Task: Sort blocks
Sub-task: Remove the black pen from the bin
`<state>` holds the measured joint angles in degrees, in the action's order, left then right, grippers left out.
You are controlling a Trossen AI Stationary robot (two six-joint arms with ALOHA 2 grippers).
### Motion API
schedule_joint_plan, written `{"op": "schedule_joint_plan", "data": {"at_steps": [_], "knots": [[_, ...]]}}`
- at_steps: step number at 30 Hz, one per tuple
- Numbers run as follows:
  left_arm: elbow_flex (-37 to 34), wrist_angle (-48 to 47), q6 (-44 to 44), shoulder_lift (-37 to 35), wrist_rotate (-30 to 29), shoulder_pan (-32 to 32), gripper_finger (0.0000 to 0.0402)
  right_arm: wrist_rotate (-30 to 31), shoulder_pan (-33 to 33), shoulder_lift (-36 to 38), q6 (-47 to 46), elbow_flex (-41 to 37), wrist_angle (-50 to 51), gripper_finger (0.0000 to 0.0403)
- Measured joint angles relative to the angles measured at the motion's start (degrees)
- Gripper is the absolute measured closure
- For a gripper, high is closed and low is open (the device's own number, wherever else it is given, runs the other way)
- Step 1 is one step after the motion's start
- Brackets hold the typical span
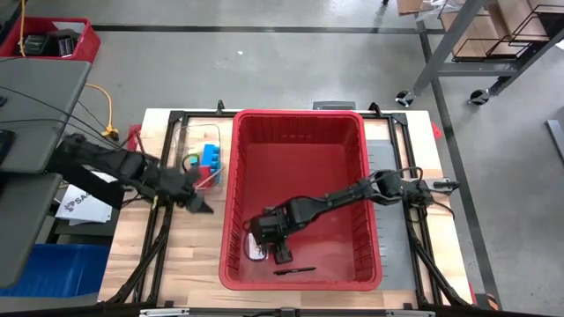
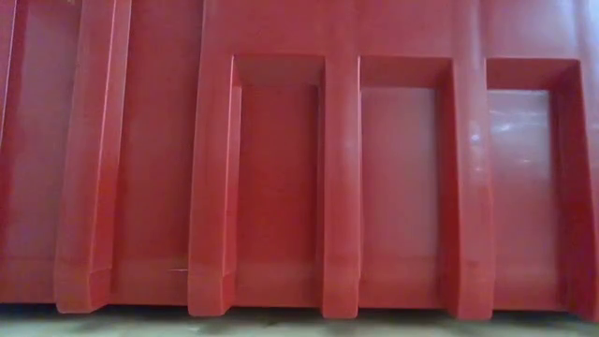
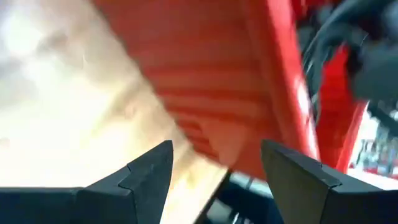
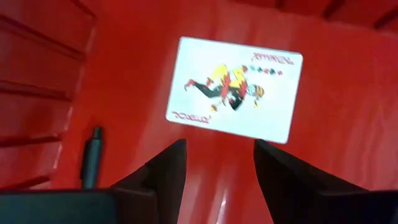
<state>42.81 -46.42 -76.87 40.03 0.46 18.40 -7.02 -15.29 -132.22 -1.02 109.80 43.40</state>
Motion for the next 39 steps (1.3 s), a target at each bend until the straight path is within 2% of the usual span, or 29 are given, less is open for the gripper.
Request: {"op": "schedule_joint_plan", "data": {"at_steps": [6, 10, 13, 18, 19, 26, 29, 35, 39], "knots": [[-3.3, 4.6, -8.5, 7.1, -6.4, 15.3, 0.0178, -0.1, -0.6, 0.0, 1.0, 0.0, -3.3, 0.0224], [-6.5, 11.3, -11.9, 14.6, -8.9, 19.5, 0.0212, 1.4, -0.7, -0.4, -0.7, 0.0, -4.9, 0.0224], [-7.4, 17.1, -11.2, 20.3, -8.7, 20.5, 0.0261, 5.0, -0.6, -0.4, -3.2, 0.0, -5.0, 0.0224], [-7.4, 26.0, -8.9, 27.5, -7.8, 20.7, 0.0376, 4.9, -0.1, -3.0, -4.7, 0.0, -4.9, 0.0224], [-7.4, 27.6, -8.7, 28.5, -7.8, 20.7, 0.0388, 5.0, 0.0, -3.8, -5.0, 0.0, -4.8, 0.0224], [-7.5, 30.3, -8.7, 32.4, -7.4, 20.6, 0.0398, 10.8, -0.1, -5.3, -10.8, 0.2, -5.0, 0.0224], [-7.5, 30.9, -9.0, 33.2, -7.1, 20.6, 0.0398, 12.8, 0.2, -5.2, -10.6, 1.0, -4.4, 0.0224], [-7.4, 31.5, -8.5, 33.5, -7.2, 20.6, 0.04, 13.4, 0.2, -4.9, -12.4, 2.3, -0.3, 0.0224], [-7.4, 31.5, -8.4, 33.5, -7.6, 20.6, 0.0401, 15.6, 0.2, -4.3, -11.3, 3.8, -1.4, 0.0224]]}}
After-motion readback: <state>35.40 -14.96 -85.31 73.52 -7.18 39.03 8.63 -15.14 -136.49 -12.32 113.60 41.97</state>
